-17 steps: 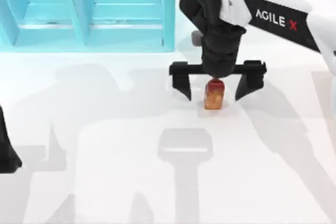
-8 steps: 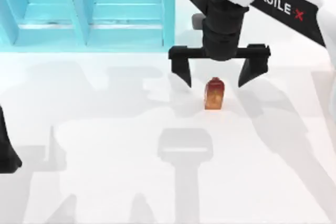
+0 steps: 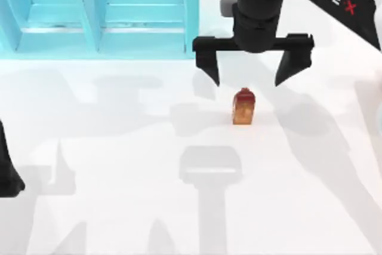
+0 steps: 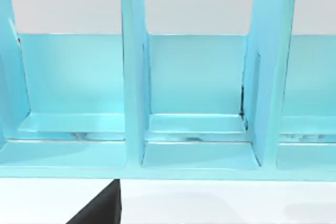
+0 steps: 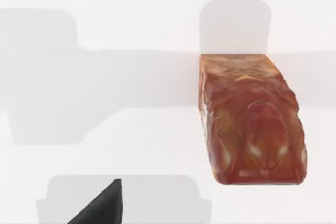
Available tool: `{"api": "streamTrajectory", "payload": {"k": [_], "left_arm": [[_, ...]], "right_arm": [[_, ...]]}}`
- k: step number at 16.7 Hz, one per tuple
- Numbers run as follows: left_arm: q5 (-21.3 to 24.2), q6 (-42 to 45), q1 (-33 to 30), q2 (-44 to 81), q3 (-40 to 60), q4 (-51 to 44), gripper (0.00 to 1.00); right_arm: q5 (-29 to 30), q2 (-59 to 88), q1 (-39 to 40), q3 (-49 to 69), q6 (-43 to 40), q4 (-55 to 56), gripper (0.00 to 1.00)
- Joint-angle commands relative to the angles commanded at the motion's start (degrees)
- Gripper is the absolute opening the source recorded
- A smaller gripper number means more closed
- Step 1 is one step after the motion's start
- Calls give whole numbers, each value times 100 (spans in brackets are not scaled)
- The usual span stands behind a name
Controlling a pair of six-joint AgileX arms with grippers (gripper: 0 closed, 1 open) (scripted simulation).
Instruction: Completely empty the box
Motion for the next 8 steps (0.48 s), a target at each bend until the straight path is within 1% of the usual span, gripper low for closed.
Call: {"api": "streamTrajectory", "payload": {"k": [5,8], "left_arm": [[0,0,0,0,0,0,100],[0,0,0,0,0,0,100]], "right_arm": [[0,-14,-70,-49,-55,10,100],[5,-179,-607,-306,-477,-10,100]]}}
